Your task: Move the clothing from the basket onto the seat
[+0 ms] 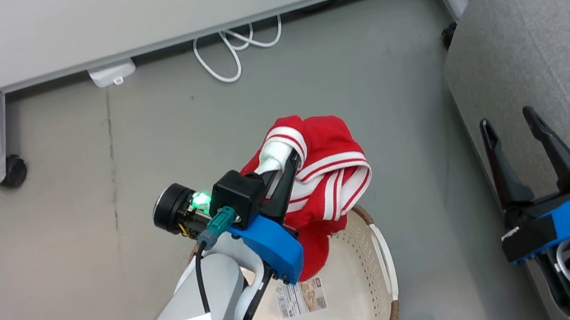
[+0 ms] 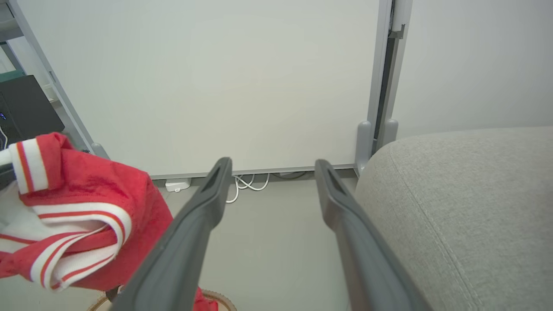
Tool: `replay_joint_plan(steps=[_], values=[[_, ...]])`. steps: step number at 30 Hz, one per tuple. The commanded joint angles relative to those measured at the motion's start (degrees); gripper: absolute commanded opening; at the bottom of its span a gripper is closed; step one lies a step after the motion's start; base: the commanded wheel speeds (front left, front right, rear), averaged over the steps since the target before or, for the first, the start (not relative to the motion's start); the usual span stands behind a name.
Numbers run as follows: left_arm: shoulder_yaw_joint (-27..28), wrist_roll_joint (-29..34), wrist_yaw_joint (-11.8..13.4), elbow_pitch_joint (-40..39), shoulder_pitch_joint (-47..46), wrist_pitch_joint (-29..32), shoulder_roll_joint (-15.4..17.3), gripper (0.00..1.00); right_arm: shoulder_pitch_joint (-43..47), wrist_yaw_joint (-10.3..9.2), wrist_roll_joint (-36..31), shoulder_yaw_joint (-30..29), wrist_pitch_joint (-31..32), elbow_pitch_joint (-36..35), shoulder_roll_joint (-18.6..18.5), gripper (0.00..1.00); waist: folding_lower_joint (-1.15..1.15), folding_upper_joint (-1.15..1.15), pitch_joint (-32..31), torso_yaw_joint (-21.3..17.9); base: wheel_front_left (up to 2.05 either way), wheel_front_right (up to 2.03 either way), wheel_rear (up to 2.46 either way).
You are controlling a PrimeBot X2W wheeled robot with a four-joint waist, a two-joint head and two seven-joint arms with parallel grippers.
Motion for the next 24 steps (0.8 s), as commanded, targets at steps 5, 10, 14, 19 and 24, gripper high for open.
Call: replay_joint_plan(steps=[5,10,14,19,24], values=[[2.14,2.59,-0.18,-2.64,-1.57,-0.30,-0.36,0.00,2.78,0.01,0.24,-0.18,-0.03,0.74,0.65,1.00,0.01,0.00,-4.24,-0.12,0.00,0.00,0.00],[3.21,3.85,-0.37,-4.33,-2.68,-0.31,-0.72,0.00,4.48,0.01,0.25,-0.35,-0.03,1.24,0.93,1.00,0.01,0.00,-6.81,-0.18,0.00,0.00,0.00],[3.48,4.48,-0.44,-5.26,-3.80,-0.31,-0.98,0.00,5.72,0.01,0.25,-0.55,-0.03,1.54,1.08,1.00,0.01,0.00,-8.64,-0.17,0.00,0.00,0.00],[3.25,4.66,-0.51,-5.74,-4.85,-0.31,-1.36,0.00,7.20,0.01,0.37,-0.75,-0.03,1.92,1.21,1.00,0.01,0.00,-10.75,-0.08,0.00,0.00,0.00],[2.92,4.37,-0.64,-5.75,-5.10,-0.31,-1.60,0.00,8.17,0.01,0.37,-0.77,-0.03,2.14,1.34,1.00,0.01,0.00,-12.04,-0.14,0.00,0.00,0.00]])
